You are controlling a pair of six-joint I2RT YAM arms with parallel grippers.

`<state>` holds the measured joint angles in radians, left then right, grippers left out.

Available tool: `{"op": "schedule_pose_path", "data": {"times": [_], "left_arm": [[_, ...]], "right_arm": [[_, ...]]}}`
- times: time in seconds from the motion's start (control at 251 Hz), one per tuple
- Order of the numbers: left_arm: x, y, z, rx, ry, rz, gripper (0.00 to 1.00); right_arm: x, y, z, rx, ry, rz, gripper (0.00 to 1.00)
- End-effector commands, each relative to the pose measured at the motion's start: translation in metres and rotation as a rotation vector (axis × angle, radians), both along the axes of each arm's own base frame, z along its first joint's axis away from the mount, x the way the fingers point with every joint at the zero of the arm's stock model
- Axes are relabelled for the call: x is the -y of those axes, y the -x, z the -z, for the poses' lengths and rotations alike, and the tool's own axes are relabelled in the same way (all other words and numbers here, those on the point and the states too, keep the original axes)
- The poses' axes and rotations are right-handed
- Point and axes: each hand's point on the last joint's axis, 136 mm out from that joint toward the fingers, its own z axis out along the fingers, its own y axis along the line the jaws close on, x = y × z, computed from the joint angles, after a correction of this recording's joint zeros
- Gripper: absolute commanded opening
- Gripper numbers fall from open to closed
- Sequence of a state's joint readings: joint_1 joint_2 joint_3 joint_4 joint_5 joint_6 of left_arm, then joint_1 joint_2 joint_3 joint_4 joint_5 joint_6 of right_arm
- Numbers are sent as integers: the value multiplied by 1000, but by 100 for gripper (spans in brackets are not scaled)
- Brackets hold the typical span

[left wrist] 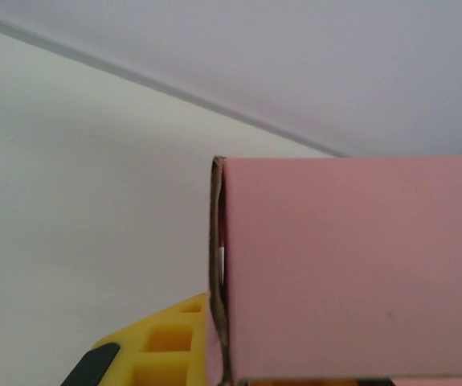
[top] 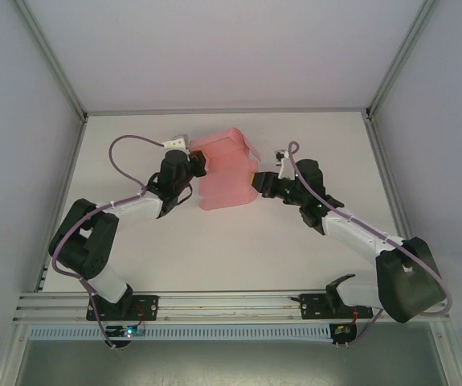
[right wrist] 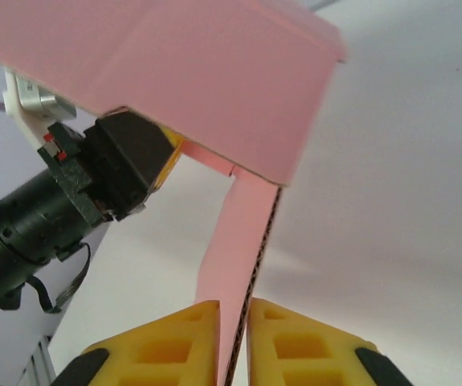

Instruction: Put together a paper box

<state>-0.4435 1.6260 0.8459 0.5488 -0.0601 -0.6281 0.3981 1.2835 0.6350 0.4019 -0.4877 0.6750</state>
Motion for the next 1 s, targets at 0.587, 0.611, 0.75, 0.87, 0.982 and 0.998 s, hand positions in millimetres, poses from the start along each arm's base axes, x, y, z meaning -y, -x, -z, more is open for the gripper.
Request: {"op": "schedule_pose_path", "data": {"times": [0.587,0.611,0.75,0.87,0.982,0.998], "left_arm": [[9,9,-25,99,21,135,0],[12,10,-24,92,19,152,0],[32,19,-25,95,31,279,0],[40,22,-25,93,42,334,0],[45,25,-26,95,35,373,0],[46,26,-27,100,39,381,0]], "right_arm": [[95,2,-58,179,179,306,80],[99,1,-61,190,192,317,80],[99,-4,-73,257,301,241,78],[82,-8,-77,302,329,106,76],[66,-10,-83,353,301,0,73],[65,-10,-81,354,300,-13,73]]}}
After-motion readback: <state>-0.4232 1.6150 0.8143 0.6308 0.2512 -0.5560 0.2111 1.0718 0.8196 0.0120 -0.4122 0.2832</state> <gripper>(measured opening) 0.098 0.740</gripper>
